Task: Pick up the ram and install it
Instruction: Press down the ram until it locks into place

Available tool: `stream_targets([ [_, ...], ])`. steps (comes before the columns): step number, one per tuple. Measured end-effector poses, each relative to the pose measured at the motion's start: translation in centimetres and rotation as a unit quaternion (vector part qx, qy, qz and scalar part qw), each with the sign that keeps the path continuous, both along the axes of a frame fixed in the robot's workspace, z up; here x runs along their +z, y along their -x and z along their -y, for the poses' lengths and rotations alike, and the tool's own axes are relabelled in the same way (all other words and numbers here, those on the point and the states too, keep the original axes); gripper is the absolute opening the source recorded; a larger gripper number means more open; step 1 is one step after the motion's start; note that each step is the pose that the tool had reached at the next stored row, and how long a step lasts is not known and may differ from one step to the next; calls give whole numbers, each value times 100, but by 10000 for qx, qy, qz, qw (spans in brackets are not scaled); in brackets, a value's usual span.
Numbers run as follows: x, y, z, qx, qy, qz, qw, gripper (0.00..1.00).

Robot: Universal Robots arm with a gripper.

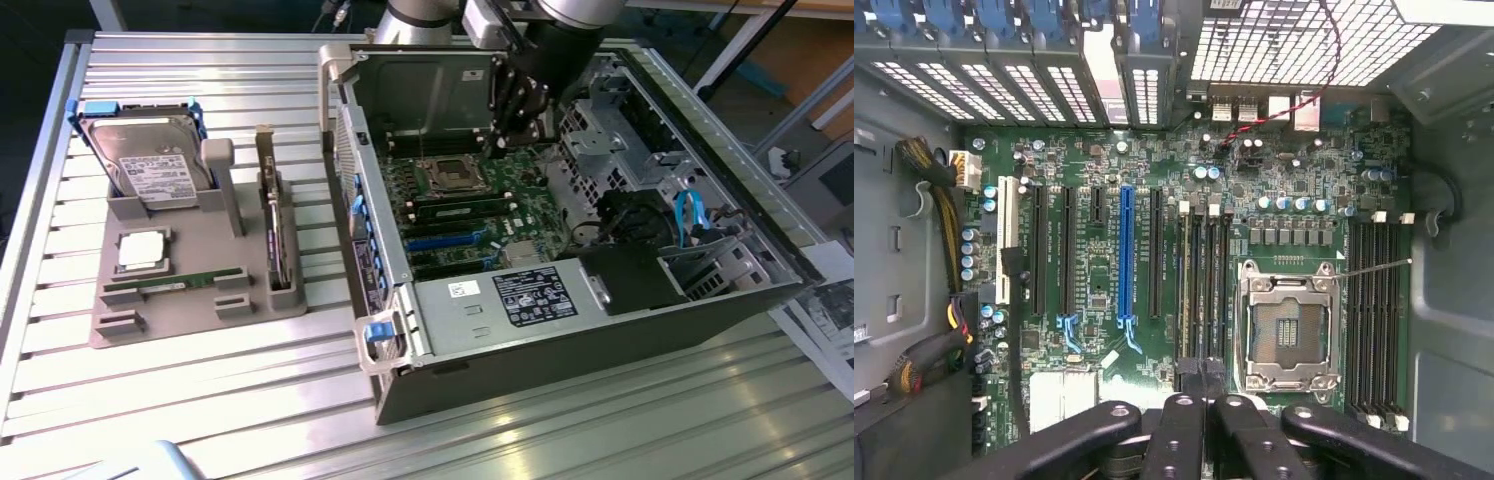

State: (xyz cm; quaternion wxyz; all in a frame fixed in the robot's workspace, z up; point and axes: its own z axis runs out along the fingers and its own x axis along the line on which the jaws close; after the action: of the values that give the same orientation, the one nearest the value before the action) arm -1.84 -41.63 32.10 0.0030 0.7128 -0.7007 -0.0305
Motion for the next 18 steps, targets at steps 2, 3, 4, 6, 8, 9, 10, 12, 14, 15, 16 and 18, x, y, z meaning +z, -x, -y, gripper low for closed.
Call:
stream_targets([
  [2,0,-3,0,0,0,0,10000,10],
  [3,0,-32,0,-1,0,0,10000,10],
  [4,-1,-66,0,0,0,0,10000,10],
  [6,-3,-191,0,0,0,-1,10000,10],
  [8,-4,-316,0,0,0,-3,10000,10],
  [9,-5,-358,0,0,0,-3,10000,10],
  [10,-6,-429,0,0,0,-4,10000,10],
  [12,-7,-520,0,0,0,-6,10000,10],
  [14,-9,-631,0,0,0,-7,10000,10],
  [15,-10,-675,0,0,0,-8,10000,10],
  [16,-10,-763,0,0,0,-8,10000,10],
  [18,-11,-855,0,0,0,-9,10000,10],
])
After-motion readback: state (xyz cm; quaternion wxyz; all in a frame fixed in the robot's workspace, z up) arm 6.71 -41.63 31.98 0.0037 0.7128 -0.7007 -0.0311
